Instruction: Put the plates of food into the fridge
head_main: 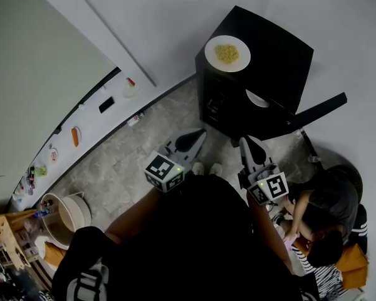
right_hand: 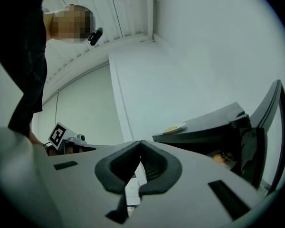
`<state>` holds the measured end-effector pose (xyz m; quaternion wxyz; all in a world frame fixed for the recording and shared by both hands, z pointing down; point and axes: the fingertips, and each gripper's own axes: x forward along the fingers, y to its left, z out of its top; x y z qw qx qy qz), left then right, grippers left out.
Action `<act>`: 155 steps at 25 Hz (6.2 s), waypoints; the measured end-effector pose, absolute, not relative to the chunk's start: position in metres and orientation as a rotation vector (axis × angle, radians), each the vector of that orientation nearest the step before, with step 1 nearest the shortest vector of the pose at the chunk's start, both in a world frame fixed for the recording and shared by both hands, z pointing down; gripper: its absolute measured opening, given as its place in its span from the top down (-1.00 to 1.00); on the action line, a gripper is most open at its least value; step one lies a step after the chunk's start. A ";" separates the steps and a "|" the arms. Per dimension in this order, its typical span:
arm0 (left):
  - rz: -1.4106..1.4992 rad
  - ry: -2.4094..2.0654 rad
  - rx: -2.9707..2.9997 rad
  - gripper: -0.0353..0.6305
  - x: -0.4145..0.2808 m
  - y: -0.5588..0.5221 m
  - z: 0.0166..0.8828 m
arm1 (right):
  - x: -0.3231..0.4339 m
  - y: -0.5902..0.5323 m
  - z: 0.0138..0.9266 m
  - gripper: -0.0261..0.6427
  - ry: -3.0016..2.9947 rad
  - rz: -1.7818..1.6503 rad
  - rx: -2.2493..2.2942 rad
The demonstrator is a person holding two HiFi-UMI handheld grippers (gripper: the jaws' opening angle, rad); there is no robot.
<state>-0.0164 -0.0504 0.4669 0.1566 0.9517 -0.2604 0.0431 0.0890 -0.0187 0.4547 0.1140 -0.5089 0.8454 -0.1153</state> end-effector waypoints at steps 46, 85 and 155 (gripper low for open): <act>0.122 -0.997 2.630 0.82 -0.088 -0.124 0.482 | 0.048 -0.195 0.475 0.64 1.857 -0.987 -1.162; 0.136 -0.993 2.609 0.82 -0.076 -0.124 0.487 | 0.054 -0.235 0.493 0.82 1.356 -1.407 -0.916; 0.203 -0.973 2.605 0.82 -0.089 -0.060 0.498 | 0.020 -0.107 0.585 0.81 1.485 -1.675 -0.916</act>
